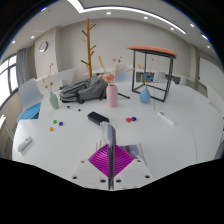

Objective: Fold towel

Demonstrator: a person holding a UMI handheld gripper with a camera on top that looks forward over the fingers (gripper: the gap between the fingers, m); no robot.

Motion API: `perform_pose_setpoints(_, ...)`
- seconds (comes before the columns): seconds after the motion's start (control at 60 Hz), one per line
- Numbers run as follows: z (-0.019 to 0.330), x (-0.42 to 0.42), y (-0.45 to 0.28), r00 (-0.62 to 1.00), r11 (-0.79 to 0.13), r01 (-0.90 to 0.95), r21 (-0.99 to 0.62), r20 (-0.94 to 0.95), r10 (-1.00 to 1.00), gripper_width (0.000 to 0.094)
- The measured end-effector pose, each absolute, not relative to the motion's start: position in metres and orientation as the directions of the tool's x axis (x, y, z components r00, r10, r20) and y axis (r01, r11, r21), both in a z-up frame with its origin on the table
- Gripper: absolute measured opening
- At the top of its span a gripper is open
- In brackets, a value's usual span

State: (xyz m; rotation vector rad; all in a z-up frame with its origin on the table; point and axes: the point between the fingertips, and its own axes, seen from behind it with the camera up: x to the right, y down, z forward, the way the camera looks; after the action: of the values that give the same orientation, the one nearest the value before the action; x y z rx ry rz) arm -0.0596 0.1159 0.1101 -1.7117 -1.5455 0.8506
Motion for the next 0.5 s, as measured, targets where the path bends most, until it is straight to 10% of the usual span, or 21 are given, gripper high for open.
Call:
perform_pose_setpoints(0.283, 0.026, -0.068, 0.212, 0.109, 0.018, 0.621, -0.784, 0.108, 0.988, 0.0052)
perform_pose_setpoints(0.333, 0.022, -0.064, 0.225, 0.125, 0.044, 0.625, -0.779, 0.155, 0.98, 0.0238)
perform_pose_setpoints(0.383, 0.026, -0.062, 0.226, 0.127, 0.06, 0.618, -0.784, 0.174, 0.976, 0.0791)
perform_pose_setpoints(0.5, 0.063, -0.039, 0.221, 0.143, 0.011, 0.601, -0.799, 0.121, 0.982, 0.0853)
